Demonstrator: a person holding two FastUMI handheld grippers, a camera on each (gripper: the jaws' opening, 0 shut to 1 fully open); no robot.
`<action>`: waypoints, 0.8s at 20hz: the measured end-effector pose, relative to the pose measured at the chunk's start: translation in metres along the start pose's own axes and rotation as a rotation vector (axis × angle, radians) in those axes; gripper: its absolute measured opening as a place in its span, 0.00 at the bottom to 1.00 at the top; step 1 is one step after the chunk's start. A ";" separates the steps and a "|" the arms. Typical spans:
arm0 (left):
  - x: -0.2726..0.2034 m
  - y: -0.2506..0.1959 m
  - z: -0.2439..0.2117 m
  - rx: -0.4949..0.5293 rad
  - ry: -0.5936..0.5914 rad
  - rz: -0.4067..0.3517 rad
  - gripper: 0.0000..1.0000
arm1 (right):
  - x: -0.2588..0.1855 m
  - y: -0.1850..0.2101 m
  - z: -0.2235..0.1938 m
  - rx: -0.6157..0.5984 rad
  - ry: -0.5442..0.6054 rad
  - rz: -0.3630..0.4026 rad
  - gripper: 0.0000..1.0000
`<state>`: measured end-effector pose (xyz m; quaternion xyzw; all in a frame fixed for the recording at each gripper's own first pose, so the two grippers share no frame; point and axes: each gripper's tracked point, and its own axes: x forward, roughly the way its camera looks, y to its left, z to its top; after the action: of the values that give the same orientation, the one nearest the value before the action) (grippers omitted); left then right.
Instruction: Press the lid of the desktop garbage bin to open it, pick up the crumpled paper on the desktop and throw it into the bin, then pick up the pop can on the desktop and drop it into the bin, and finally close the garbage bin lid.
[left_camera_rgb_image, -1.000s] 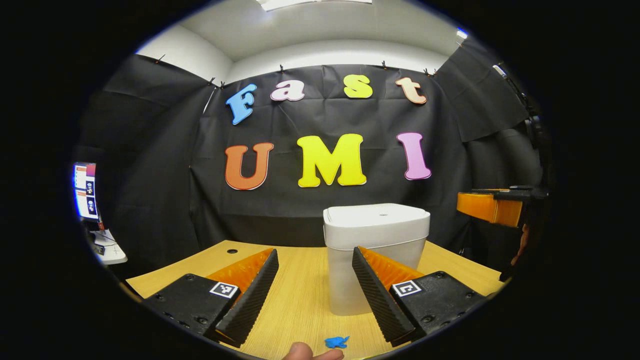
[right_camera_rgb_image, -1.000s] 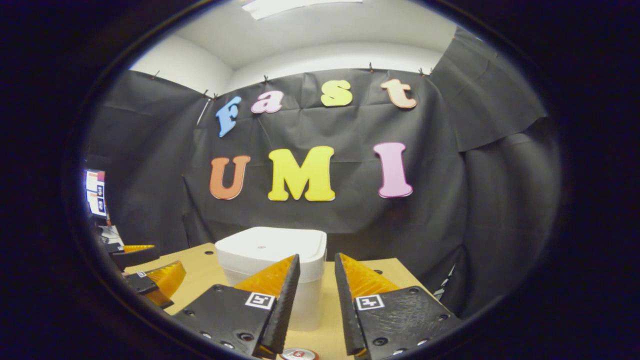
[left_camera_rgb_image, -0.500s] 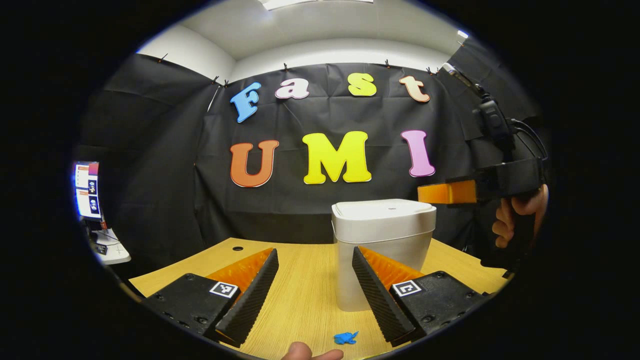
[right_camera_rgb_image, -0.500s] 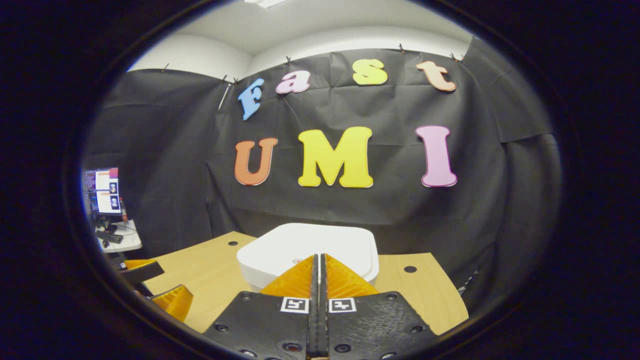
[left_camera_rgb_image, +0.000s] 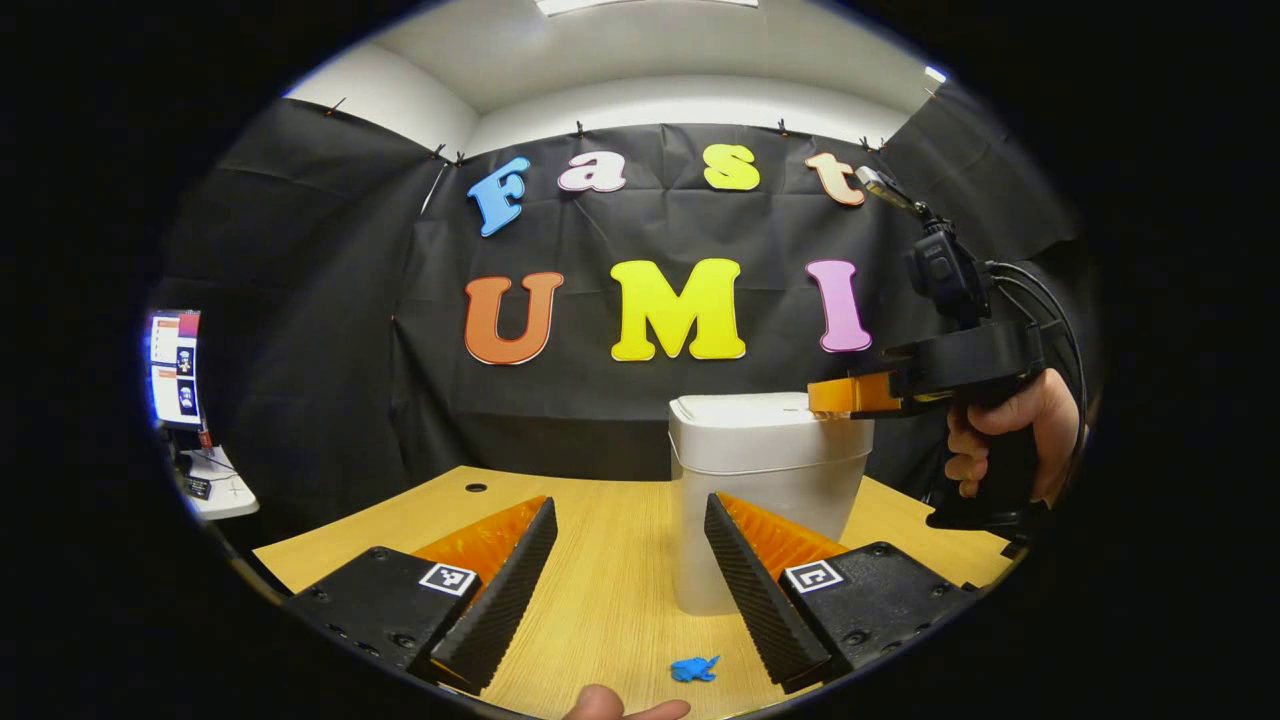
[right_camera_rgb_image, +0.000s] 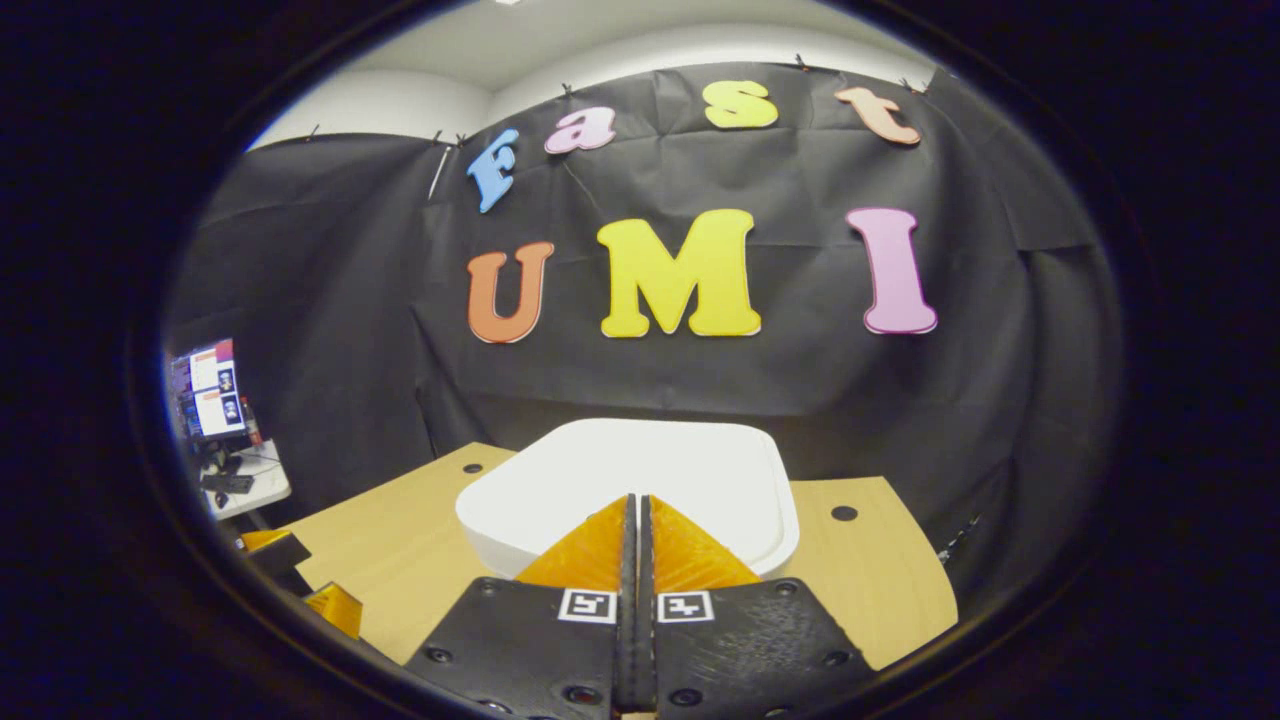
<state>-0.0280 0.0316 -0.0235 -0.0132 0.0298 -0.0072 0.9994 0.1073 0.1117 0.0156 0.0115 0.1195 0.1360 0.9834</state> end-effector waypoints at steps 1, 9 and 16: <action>0.000 0.002 0.000 0.004 0.001 0.009 0.96 | -0.001 0.000 0.000 -0.068 -0.004 -0.025 0.01; 0.002 -0.005 -0.003 -0.009 0.013 0.002 0.95 | -0.026 0.000 0.025 -0.084 -0.188 -0.055 0.70; 0.002 -0.012 -0.004 -0.012 0.008 -0.012 0.96 | -0.085 -0.014 0.050 -0.068 -0.381 -0.089 0.95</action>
<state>-0.0260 0.0194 -0.0275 -0.0192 0.0339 -0.0131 0.9992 0.0431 0.0760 0.0833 -0.0016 -0.0731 0.0918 0.9931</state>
